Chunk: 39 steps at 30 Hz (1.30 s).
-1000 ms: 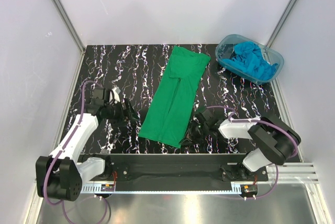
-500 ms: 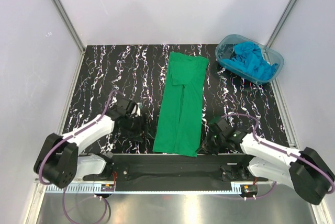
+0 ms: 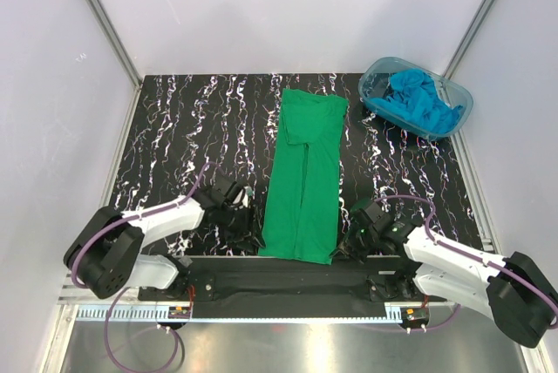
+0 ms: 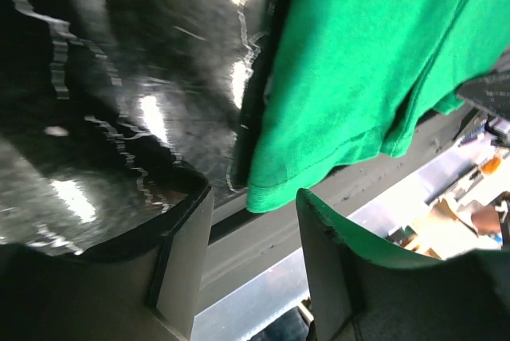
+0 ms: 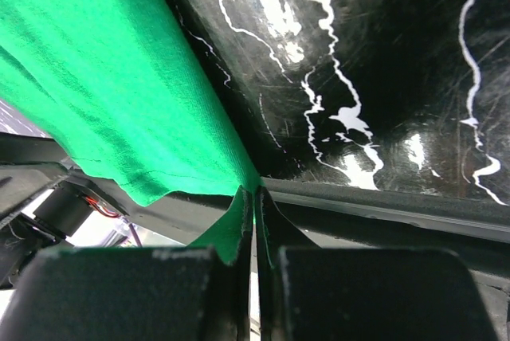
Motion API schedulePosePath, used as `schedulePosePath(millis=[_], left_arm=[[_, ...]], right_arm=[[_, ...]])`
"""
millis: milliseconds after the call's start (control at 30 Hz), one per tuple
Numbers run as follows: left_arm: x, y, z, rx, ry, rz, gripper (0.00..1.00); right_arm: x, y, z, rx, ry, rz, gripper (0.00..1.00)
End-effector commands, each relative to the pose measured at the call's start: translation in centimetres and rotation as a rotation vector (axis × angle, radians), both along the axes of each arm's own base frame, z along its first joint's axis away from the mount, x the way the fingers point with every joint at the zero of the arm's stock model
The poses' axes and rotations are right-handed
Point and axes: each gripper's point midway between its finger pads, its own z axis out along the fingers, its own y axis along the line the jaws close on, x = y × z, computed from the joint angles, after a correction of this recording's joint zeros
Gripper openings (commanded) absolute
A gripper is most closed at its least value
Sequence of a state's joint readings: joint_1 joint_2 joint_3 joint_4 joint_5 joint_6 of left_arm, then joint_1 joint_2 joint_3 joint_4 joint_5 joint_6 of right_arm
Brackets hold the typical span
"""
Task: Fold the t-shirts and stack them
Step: Fold the tshirt
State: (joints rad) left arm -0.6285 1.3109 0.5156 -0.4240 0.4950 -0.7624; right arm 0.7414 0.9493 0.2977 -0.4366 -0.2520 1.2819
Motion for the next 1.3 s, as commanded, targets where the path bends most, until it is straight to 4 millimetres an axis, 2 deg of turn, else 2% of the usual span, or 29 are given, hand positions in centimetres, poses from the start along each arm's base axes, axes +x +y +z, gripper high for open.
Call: schedulePosePath(millis=[0,67,333,433,600,667,733,867,900,933,1000,1033,1067,1133,1167,1233,1267], left_arm=[[-0.3,-0.3,-0.6,0.006,0.020,-0.005,0.52],[-0.6,-0.4,-0.9,0.014,0.036,-0.007,0.48],[-0.9,-0.4,-1.8,0.059,0.066,-0.007,0.41],[-0.7,-0.5,-1.8,0.057,0.061,-0.005,0.33],[-0.4,-0.7,-1.4,0.052,0.040,-0.012,0.07],[-0.2,-0.7,-1.1,0.051,0.026,-0.021,0.01],[0.1,-0.6,-0.5,0.058,0.002,-0.035,0.00],[1.1,-0.5,1.2,0.076,-0.057,-0.058,0.00],[1.0,-0.3,1.4,0.085,-0.049,-0.065,0.00],[1.8,-0.8,2.2,0.082,-0.082,-0.074,0.00],[2.4,-0.8,3.1,0.099,-0.094,-0.087,0.00],[3.7,-1.2,4.0,0.103,-0.142,-0.099,0.00],[4.5,-1.5,4.7,0.104,-0.165,-0.106,0.00],[5.5,-1.4,5.0,0.150,-0.176,-0.129,0.00],[7.0,-2.3,6.5,0.133,-0.221,-0.129,0.00],[8.5,-2.4,7.0,0.152,-0.238,-0.139,0.00],[9.2,-2.6,6.7,0.165,-0.228,-0.146,0.00]], right_arm=[[0.4,0.4,0.3,0.013,-0.014,-0.008,0.00],[0.4,0.4,0.3,0.010,-0.014,-0.004,0.00],[0.7,0.7,0.9,0.015,-0.027,0.008,0.00],[0.7,0.8,0.9,0.014,-0.025,0.013,0.00],[0.8,0.8,1.2,0.010,-0.035,0.027,0.00],[0.8,0.6,1.4,-0.005,-0.035,0.040,0.00],[1.1,0.7,2.1,-0.015,-0.054,0.056,0.00],[2.9,1.1,4.4,-0.002,-0.097,0.059,0.00],[3.0,0.9,4.5,-0.012,-0.078,0.057,0.00],[4.0,0.6,4.9,-0.006,-0.084,0.033,0.00],[5.4,1.0,6.3,0.005,-0.121,0.056,0.00],[5.6,0.7,6.4,-0.016,-0.113,0.061,0.00],[7.1,0.4,7.5,-0.023,-0.153,0.073,0.00],[7.9,-0.2,7.5,-0.052,-0.128,0.082,0.00],[8.8,-0.5,7.7,-0.057,-0.137,0.072,0.00],[10.4,-0.5,8.5,-0.070,-0.150,0.101,0.00],[11.5,-0.4,9.4,-0.068,-0.172,0.103,0.00]])
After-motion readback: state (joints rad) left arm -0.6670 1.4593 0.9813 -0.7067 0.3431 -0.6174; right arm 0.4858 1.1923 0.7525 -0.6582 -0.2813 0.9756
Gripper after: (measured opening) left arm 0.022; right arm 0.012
